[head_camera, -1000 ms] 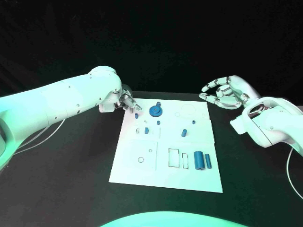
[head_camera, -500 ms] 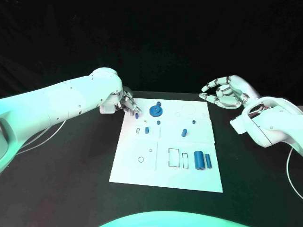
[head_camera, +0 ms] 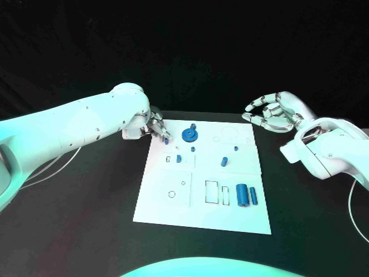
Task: Assemble the parts on the task board
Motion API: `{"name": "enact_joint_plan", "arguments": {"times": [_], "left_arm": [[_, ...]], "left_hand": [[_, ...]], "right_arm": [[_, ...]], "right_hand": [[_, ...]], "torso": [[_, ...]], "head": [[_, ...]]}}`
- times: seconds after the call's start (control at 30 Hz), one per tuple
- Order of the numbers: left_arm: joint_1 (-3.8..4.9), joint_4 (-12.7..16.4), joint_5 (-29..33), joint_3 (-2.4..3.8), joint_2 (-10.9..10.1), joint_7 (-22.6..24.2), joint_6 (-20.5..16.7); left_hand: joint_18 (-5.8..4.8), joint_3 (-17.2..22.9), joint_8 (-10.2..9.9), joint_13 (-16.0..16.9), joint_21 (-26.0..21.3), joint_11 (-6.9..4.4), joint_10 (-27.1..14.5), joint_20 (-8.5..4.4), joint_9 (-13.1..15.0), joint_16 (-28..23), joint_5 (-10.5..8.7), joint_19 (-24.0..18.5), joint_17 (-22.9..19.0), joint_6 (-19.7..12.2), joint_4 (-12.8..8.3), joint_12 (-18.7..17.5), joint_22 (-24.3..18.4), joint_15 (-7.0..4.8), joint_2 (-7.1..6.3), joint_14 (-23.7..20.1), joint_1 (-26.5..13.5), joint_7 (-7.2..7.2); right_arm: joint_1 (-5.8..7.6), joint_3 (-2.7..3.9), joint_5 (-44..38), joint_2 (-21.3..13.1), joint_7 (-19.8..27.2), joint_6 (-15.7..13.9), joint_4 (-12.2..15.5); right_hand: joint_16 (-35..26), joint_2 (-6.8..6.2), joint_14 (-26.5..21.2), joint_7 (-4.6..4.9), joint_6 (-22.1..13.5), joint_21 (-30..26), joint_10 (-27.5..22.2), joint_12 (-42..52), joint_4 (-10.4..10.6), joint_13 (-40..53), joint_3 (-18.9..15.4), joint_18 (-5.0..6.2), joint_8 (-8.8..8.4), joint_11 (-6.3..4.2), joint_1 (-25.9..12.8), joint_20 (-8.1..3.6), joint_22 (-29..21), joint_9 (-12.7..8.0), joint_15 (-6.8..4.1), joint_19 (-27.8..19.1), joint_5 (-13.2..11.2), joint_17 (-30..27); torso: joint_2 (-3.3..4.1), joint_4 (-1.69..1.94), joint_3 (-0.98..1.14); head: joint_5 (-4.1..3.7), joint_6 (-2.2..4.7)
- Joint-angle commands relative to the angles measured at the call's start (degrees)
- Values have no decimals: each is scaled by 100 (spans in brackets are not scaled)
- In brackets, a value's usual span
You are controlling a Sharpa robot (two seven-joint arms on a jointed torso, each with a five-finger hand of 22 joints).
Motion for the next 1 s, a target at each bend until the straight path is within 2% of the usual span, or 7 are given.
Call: {"name": "enact_joint_plan", "arguments": {"times": [0.03,0.23,0.33,0.43,0.63,0.8,1.0], "left_arm": [[-2,-2,91,0,22,87,78],[-3,-4,123,0,20,107,11],[-4,-4,184,0,16,142,-33],[-5,-1,273,0,12,168,-60],[-5,41,444,0,-29,188,-134],[-5,196,634,13,-150,144,-220],[-2,703,864,32,-504,53,-381]], "left_hand": [[4,3,-29,-15,-6,5,-54,30,-8,25,14,-7,1376,51,-29,16,1,39,18,574,70,-9],[5,115,-9,-15,-5,-19,-53,20,-20,25,17,-9,1377,80,-97,28,7,21,153,575,426,-35],[4,415,85,-24,-2,-64,-58,-8,27,23,17,-7,1374,89,-345,24,18,-18,308,574,887,-84],[1,791,184,-52,4,-74,-64,-23,92,28,5,-3,1383,18,-590,0,33,-30,353,577,1177,-85],[1,1521,500,-71,5,-74,-23,-15,312,22,-6,-4,1375,-69,-846,0,43,-25,256,574,1150,-82],[3,1689,577,-67,-3,-76,-7,-14,365,14,-4,-10,1361,-84,-910,11,32,-29,212,570,1083,-86],[4,1823,644,-45,-2,-86,23,-18,405,1,6,-8,1341,-79,-959,36,34,-37,170,564,1004,-97]], "right_arm": [[-4,2,-20,7,33,68,-1],[-5,2,-20,11,30,72,-8],[-6,2,-20,14,30,75,-12],[-7,2,-20,16,29,78,-14],[-9,2,-20,18,29,81,-20],[-10,2,-20,15,27,82,-22],[-11,2,-20,1,25,81,-21]], "right_hand": [[-24,7,390,0,-28,-34,-20,-7,33,94,0,64,37,-8,-26,-45,1158,6,-41,275,-22,535],[-26,18,389,-1,-28,-38,-20,-8,36,93,3,65,40,-8,-22,-46,1156,6,-42,273,-14,531],[-27,20,388,-1,-29,-45,-19,-7,36,94,4,67,41,-9,-20,-46,1152,7,-42,269,-11,529],[-27,20,388,-1,-29,-45,-19,-7,36,94,4,67,41,-9,-20,-46,1152,7,-42,269,-11,529],[-28,24,388,-1,-29,-41,-18,-5,35,95,5,66,42,-9,-17,-46,1154,7,-42,271,-3,528],[-27,26,389,-1,-30,-47,-24,-13,36,87,6,67,43,-9,-14,-47,1151,7,-43,268,6,529],[-27,26,389,-1,-30,-47,-24,-13,36,87,6,67,43,-9,-14,-47,1151,7,-43,268,6,529]], "torso": [[2,-1,0],[0,-4,-2],[-1,0,2],[-1,0,1],[1,-5,-2],[-6,1,2],[-11,18,2]], "head": [[-3,0],[-3,-10],[-10,-12],[-9,-17],[-10,-27],[-2,-22],[12,-21]]}}
